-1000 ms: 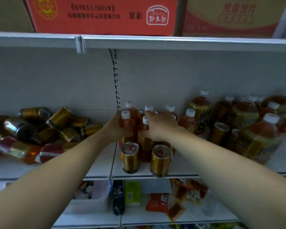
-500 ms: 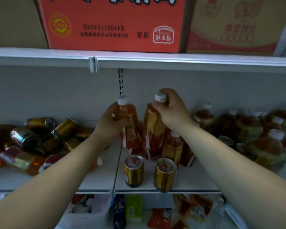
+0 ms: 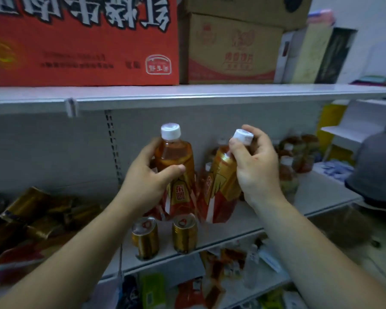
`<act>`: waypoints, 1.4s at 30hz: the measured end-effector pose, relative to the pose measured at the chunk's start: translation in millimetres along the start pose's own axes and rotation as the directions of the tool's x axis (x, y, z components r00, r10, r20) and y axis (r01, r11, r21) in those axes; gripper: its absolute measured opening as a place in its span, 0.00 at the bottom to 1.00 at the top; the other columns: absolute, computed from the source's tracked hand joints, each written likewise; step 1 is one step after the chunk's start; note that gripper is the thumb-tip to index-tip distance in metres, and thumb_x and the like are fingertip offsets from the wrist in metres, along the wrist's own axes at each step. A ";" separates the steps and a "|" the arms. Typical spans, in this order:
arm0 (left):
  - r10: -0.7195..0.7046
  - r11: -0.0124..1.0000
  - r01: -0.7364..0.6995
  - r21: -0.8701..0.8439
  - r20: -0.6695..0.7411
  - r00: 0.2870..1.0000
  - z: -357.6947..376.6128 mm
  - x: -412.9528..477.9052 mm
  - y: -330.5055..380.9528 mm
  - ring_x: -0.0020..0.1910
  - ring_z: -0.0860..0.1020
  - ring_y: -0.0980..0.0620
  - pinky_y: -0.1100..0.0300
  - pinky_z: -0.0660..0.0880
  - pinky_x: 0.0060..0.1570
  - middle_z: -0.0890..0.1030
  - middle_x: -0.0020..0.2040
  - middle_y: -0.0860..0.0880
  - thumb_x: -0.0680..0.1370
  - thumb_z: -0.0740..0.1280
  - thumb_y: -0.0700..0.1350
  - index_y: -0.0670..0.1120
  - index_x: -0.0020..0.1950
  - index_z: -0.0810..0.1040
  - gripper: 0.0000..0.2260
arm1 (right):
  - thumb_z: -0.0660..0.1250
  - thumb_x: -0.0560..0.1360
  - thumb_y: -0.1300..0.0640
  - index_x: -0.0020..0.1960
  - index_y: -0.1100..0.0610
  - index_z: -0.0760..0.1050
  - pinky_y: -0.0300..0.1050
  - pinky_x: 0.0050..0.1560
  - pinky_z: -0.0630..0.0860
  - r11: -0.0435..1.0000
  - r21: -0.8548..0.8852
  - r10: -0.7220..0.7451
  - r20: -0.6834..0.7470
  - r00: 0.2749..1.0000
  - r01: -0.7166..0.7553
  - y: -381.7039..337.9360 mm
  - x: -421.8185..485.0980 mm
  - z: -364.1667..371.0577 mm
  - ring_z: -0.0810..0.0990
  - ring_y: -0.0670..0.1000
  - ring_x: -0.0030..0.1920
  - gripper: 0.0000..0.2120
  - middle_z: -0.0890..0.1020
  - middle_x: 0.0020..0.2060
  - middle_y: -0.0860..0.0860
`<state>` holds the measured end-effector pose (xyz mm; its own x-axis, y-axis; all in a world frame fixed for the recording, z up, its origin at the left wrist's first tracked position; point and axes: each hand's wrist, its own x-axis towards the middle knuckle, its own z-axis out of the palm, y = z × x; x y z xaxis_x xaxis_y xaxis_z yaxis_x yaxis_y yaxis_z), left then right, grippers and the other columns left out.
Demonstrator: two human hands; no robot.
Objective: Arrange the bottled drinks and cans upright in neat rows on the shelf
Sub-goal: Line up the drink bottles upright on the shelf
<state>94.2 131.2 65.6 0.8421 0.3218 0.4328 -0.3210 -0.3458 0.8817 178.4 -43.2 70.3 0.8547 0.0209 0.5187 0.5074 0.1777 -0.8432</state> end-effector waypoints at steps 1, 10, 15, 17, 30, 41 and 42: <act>0.005 1.000 -0.005 -0.003 0.035 0.999 15.2 -0.9 0.8 0.54 0.79 0.58 0.65 0.76 0.49 0.79 0.56 0.55 0.72 0.73 0.43 0.56 0.68 0.68 0.28 | 0.69 0.71 0.51 0.54 0.44 0.73 0.44 0.49 0.76 1.000 -0.023 0.001 -0.033 0.999 -0.002 0.2 -1.7 -15.2 0.80 0.47 0.46 0.13 0.81 0.48 0.51; 0.037 0.997 -0.017 -0.080 0.255 0.966 199.0 -0.4 6.6 0.49 0.79 0.66 0.69 0.75 0.50 0.81 0.50 0.59 0.69 0.75 0.38 0.63 0.56 0.73 0.25 | 0.69 0.75 0.60 0.57 0.47 0.72 0.40 0.49 0.75 0.976 -0.217 -0.050 -0.198 0.979 0.006 14.9 24.2 -197.6 0.80 0.44 0.47 0.14 0.81 0.49 0.47; -0.064 0.988 0.101 -0.118 0.286 0.956 323.4 12.1 3.0 0.52 0.80 0.58 0.60 0.77 0.53 0.81 0.53 0.55 0.70 0.75 0.39 0.57 0.61 0.73 0.24 | 0.70 0.75 0.59 0.57 0.46 0.71 0.46 0.54 0.76 0.956 -0.292 -0.015 -0.178 0.984 -0.038 33.9 58.9 -302.0 0.79 0.47 0.52 0.15 0.80 0.51 0.47; -0.107 0.985 0.140 -0.098 0.284 0.953 362.2 18.6 1.1 0.53 0.79 0.58 0.60 0.77 0.52 0.80 0.54 0.55 0.70 0.75 0.40 0.55 0.63 0.72 0.25 | 0.70 0.75 0.58 0.57 0.45 0.71 0.48 0.57 0.76 0.939 -0.336 0.016 -0.154 0.988 -0.068 42.6 71.9 -334.4 0.79 0.47 0.54 0.15 0.80 0.52 0.45; -0.311 0.950 0.314 0.007 0.139 0.940 481.9 82.1 -70.4 0.56 0.77 0.51 0.48 0.76 0.58 0.78 0.54 0.55 0.70 0.72 0.40 0.63 0.58 0.69 0.24 | 0.69 0.75 0.59 0.55 0.48 0.71 0.40 0.50 0.69 0.882 -0.422 0.242 0.023 0.970 -0.210 152.7 185.3 -394.4 0.75 0.47 0.52 0.13 0.75 0.47 0.41; -0.273 0.959 0.282 0.036 -0.154 0.949 500.7 141.9 -112.5 0.54 0.73 0.57 0.64 0.70 0.50 0.73 0.48 0.63 0.74 0.69 0.36 0.60 0.54 0.66 0.21 | 0.65 0.78 0.53 0.65 0.50 0.68 0.35 0.52 0.66 0.897 -0.430 0.199 0.186 0.962 -0.103 247.8 243.4 -378.1 0.72 0.43 0.56 0.16 0.73 0.54 0.42; -0.275 0.958 0.285 0.040 -0.164 0.947 502.5 144.9 -113.7 0.55 0.73 0.57 0.66 0.69 0.49 0.72 0.48 0.64 0.74 0.69 0.36 0.60 0.56 0.66 0.22 | 0.64 0.79 0.53 0.66 0.51 0.68 0.34 0.51 0.65 0.902 -0.425 0.180 0.200 0.963 -0.080 250.5 244.3 -379.1 0.71 0.40 0.55 0.16 0.72 0.52 0.39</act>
<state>470.5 -225.7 -66.4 0.8148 0.5446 0.1988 -0.0506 -0.2748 0.9602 556.0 -366.6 -67.7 0.8924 0.2488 0.3765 0.4359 -0.2593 -0.8618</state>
